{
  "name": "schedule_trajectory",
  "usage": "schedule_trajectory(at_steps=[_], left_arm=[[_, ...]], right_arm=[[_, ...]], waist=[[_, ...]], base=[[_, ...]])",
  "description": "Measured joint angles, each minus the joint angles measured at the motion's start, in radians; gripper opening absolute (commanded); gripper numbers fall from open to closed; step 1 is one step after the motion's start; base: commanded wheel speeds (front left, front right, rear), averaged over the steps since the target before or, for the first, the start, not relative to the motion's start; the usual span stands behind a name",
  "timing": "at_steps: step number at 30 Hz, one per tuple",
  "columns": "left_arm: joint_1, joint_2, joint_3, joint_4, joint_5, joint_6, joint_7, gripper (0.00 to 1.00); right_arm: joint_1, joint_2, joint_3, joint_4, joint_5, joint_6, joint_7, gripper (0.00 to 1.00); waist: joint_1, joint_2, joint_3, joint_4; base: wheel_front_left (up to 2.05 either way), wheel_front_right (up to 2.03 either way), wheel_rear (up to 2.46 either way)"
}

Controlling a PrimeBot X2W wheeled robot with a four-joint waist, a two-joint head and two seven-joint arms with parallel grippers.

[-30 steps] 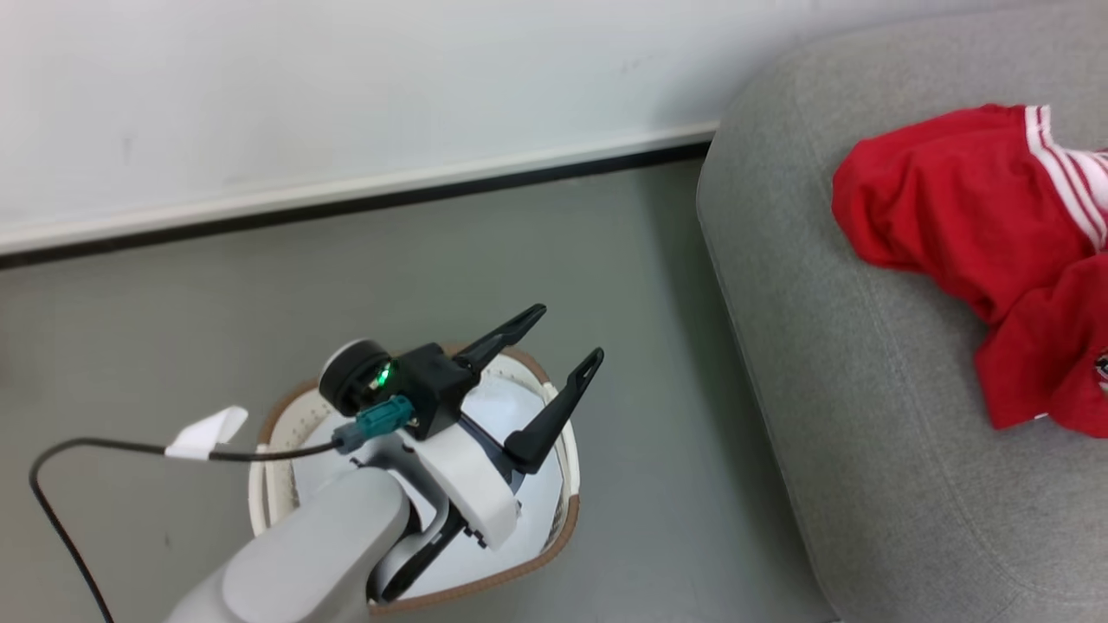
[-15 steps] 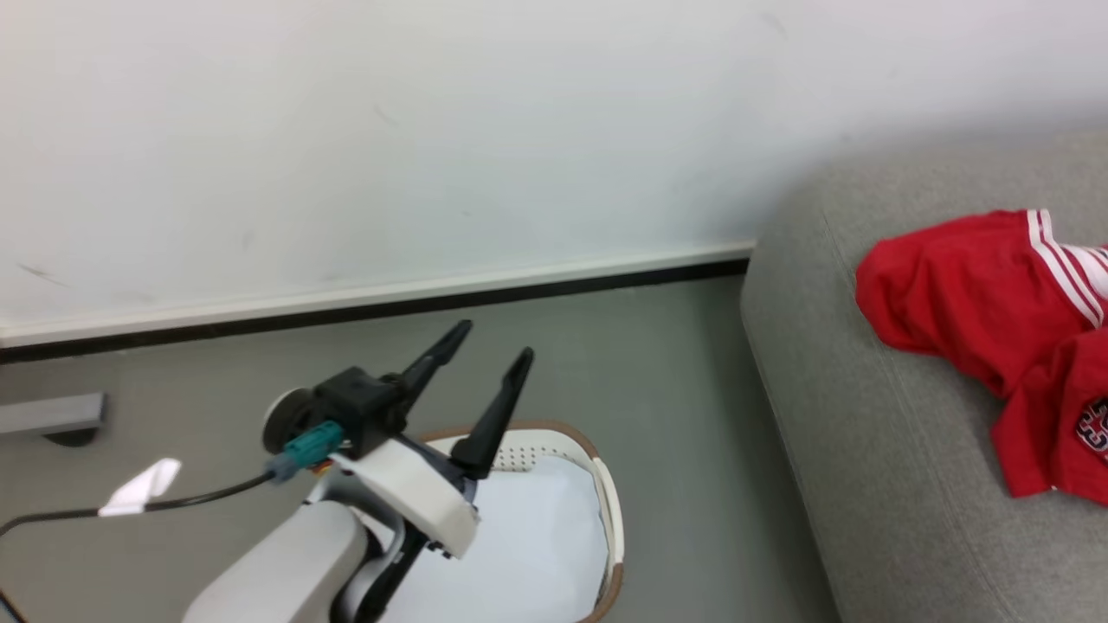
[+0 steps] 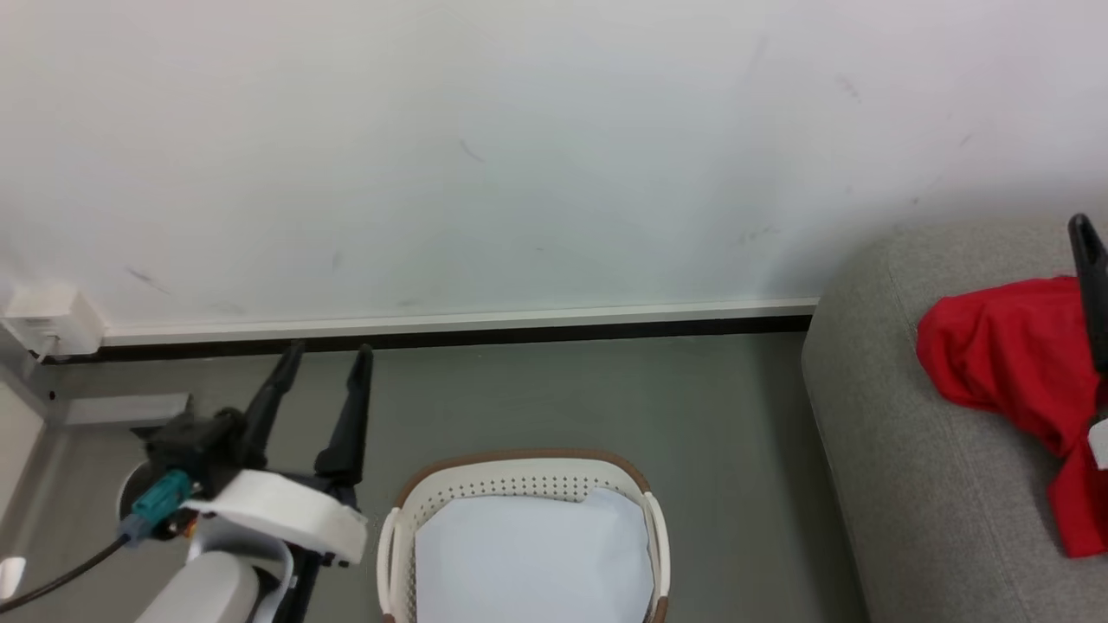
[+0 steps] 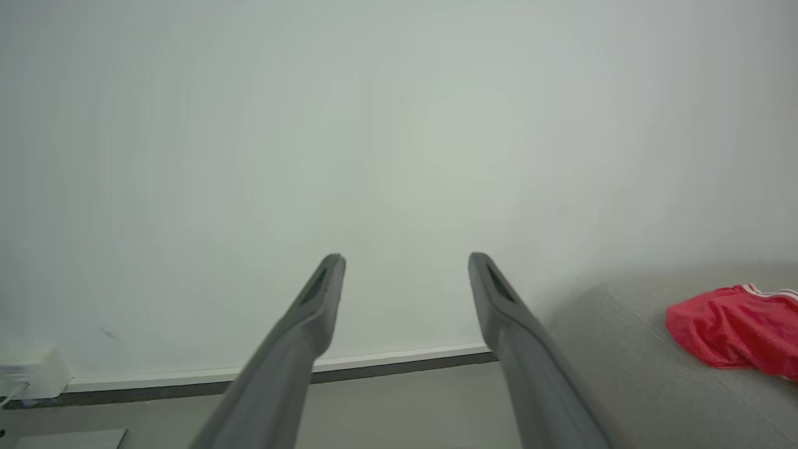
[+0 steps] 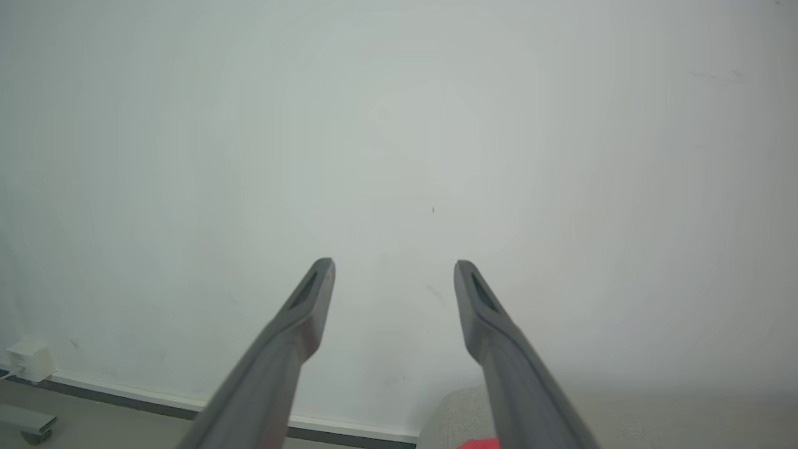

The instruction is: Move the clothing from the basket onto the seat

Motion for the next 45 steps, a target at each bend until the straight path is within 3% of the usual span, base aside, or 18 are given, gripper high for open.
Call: schedule_trajectory(at_steps=[6,14,24,33,45], left_arm=[[0.121,-0.041,0.160,-0.022,0.050,0.020,0.000,1.00],[0.221,-0.139,0.301,0.045,0.116,-0.070,0.000,1.00],[0.254,-0.238,0.402,0.136,0.257,-0.155,0.000,1.00],[0.262,-0.296,0.467,0.174,0.340,-0.213,0.000,1.00],[0.261,-0.331,0.523,0.196,0.391,-0.255,0.000,1.00]], right_arm=[[0.113,0.128,-0.016,0.046,-0.089,0.000,-0.148,1.00],[0.239,0.236,0.015,0.184,-0.137,0.000,-0.309,1.00],[0.264,0.281,0.083,0.335,-0.155,0.000,-0.403,1.00],[0.260,0.313,0.082,0.298,-0.199,0.000,-0.407,1.00],[0.251,0.307,0.091,0.295,-0.203,0.000,-0.407,1.00]], waist=[[0.0000,0.0000,-0.022,0.035],[0.0001,0.0000,-0.032,0.064],[0.0002,0.0000,-0.050,0.063],[0.0002,0.0000,-0.061,0.056],[0.0002,0.0000,-0.056,0.063]], base=[[0.00,0.00,0.00],[0.00,0.00,0.00],[0.00,0.00,0.00],[0.00,0.00,0.00],[0.00,0.00,0.00]])
